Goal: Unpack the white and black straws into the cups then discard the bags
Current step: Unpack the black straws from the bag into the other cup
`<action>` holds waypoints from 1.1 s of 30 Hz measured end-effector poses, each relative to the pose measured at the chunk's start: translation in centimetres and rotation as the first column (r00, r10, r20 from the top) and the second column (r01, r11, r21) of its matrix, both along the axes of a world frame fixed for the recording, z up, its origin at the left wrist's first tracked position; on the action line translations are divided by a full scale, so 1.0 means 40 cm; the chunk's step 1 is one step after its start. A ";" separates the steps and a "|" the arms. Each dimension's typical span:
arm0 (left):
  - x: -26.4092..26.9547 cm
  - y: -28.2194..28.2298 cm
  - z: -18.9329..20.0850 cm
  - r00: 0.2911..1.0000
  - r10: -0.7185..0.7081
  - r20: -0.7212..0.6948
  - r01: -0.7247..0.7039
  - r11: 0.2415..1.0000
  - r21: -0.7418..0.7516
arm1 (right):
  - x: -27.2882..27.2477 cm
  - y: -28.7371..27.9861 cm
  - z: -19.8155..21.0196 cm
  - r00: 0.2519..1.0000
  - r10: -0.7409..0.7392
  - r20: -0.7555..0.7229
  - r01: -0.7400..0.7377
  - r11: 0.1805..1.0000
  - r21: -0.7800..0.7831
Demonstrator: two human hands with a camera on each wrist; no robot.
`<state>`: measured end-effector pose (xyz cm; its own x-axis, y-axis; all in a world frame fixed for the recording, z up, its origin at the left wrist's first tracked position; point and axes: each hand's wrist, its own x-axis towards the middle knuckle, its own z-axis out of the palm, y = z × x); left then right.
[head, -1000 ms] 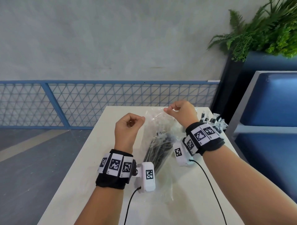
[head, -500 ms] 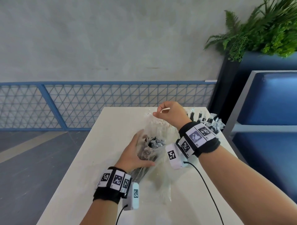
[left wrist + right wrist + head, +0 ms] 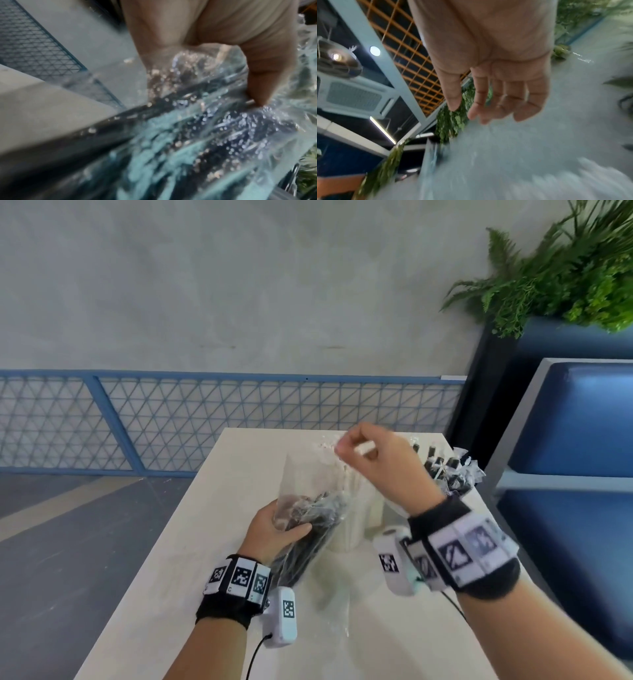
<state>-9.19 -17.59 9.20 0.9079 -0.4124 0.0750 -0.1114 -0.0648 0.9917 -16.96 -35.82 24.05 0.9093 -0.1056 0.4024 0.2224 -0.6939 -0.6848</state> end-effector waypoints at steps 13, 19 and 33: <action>-0.010 -0.053 0.024 0.961 -0.256 -0.103 0.228 0.946 -0.230 | -0.055 -0.014 -0.150 0.995 -0.083 -0.057 0.088 0.992 0.091; -0.028 -0.075 -0.020 0.963 -0.235 -0.129 0.229 0.971 -0.063 | -0.046 -0.010 -0.171 0.987 -0.111 -0.115 0.120 0.990 0.076; -0.030 -0.074 -0.050 0.988 -0.095 -0.124 0.092 0.995 -0.030 | -0.060 0.034 -0.129 0.934 -0.267 -0.236 0.092 0.820 -0.565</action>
